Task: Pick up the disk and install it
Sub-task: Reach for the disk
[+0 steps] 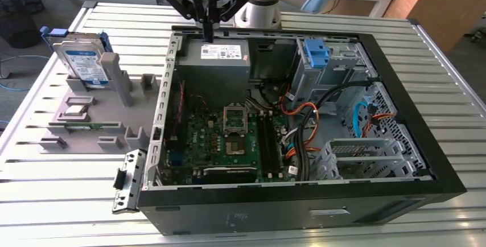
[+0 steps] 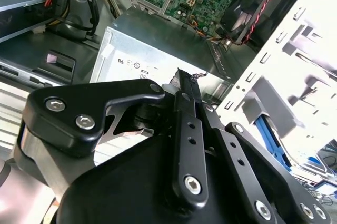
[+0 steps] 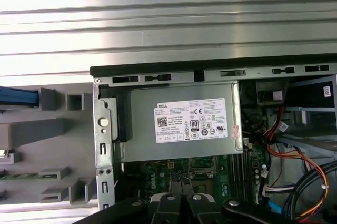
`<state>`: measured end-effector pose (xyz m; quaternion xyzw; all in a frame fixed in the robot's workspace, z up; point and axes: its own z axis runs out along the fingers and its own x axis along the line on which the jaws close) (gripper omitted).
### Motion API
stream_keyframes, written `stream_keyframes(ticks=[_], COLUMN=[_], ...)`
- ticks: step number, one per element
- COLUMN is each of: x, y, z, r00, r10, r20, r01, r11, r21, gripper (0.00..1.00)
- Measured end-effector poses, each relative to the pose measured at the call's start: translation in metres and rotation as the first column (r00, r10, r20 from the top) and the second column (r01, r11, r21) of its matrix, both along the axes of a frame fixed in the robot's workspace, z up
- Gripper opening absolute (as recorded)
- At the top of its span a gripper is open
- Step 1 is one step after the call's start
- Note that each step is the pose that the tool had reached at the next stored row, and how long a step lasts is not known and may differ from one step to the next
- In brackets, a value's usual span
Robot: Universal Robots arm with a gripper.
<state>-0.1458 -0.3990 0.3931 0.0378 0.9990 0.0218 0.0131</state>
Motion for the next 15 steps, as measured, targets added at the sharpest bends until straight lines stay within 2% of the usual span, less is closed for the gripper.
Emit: stream_keyframes(ticks=[7, 15], x=[-0.0074, -0.0093], y=[0.0, 0.0], z=[-0.0002, -0.0001], r00=[1.0, 1.0], r10=[0.0, 0.0], r20=[0.0001, 0.0], r01=[0.0, 0.0], r11=[1.0, 1.0], r21=[0.0001, 0.0], gripper=[0.11, 0.11])
